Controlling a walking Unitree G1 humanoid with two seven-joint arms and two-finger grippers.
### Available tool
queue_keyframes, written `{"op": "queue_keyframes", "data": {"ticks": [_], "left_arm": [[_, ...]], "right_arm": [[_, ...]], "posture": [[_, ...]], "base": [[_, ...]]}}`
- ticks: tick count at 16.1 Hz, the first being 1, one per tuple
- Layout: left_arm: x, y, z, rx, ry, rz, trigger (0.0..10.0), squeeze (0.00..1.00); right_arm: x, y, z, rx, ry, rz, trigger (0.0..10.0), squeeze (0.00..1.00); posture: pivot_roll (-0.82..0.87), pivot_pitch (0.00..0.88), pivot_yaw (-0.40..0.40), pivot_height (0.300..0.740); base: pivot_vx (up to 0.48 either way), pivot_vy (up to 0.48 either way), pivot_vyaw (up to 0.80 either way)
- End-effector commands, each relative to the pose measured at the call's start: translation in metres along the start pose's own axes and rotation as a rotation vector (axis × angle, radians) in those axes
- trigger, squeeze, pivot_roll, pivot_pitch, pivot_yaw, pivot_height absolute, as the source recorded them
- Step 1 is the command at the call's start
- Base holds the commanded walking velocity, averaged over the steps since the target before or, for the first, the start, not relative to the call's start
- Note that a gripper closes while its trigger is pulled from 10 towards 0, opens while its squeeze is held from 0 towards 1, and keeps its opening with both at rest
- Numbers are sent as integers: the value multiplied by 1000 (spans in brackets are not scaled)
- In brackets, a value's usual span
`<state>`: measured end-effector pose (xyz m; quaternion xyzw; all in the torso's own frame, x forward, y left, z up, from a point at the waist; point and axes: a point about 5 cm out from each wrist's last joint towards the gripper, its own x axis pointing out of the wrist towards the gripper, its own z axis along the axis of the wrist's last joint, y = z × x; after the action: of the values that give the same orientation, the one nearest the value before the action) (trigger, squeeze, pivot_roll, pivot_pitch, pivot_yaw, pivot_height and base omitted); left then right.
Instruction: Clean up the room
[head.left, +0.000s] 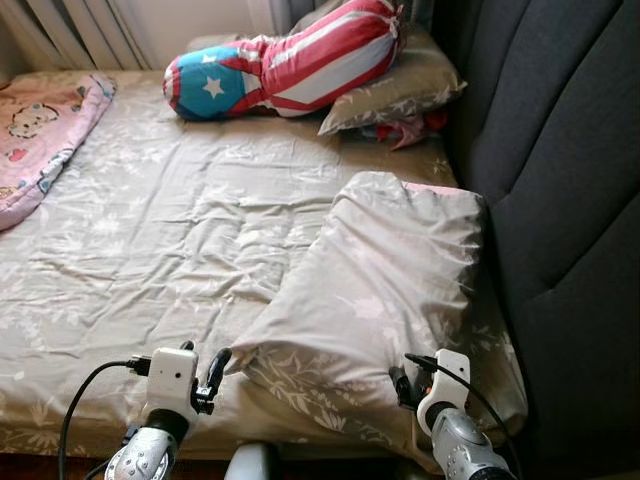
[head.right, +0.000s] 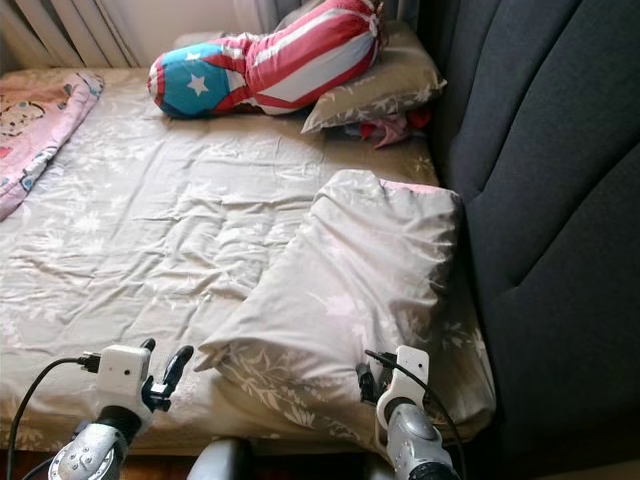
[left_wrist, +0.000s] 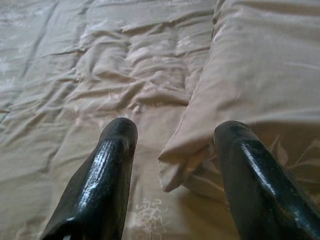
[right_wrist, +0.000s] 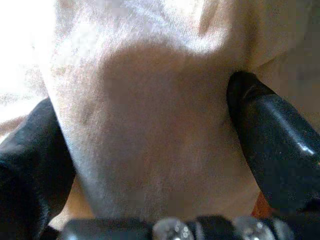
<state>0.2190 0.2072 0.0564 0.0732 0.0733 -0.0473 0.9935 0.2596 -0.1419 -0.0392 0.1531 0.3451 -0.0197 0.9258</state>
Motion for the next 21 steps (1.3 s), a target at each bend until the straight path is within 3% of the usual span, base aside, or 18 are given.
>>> {"op": "queue_keyframes", "data": {"ticks": [1, 3, 7, 8, 9, 13, 21], "left_arm": [[-3, 0, 0, 8, 11, -13, 10000, 0], [-10, 2, 1, 14, 27, -14, 10000, 0], [-15, 4, 3, 21, 40, -17, 10000, 0], [-15, 4, 3, 23, 42, -18, 10000, 0], [-15, 4, 3, 24, 44, -19, 10000, 0], [-13, 4, 3, 23, 55, -17, 10000, 0], [-6, -4, 3, 3, 52, -14, 10000, 0]], "right_arm": [[-7, -1, -37, 33, 161, -3, 10000, 0], [-10, 11, -54, 22, 247, 75, 10000, 0], [-13, 21, -65, 15, 291, 114, 10000, 0], [-13, 22, -65, 8, 292, 118, 4549, 0], [-13, 22, -64, -6, 291, 127, 0, 0], [-13, 21, -63, -63, 293, 149, 0, 0], [-13, 20, -62, -84, 282, 145, 0, 0]], "posture": [[146, 220, 25, 661], [159, 225, 28, 661], [163, 224, 39, 661], [167, 223, 39, 661], [167, 223, 39, 661], [157, 226, 34, 661], [137, 208, 17, 661]], "base": [[0, 0, 0], [0, 0, 0], [0, 0, 0], [0, 0, 0], [0, 0, 0], [0, 0, 0], [0, 0, 0]]}}
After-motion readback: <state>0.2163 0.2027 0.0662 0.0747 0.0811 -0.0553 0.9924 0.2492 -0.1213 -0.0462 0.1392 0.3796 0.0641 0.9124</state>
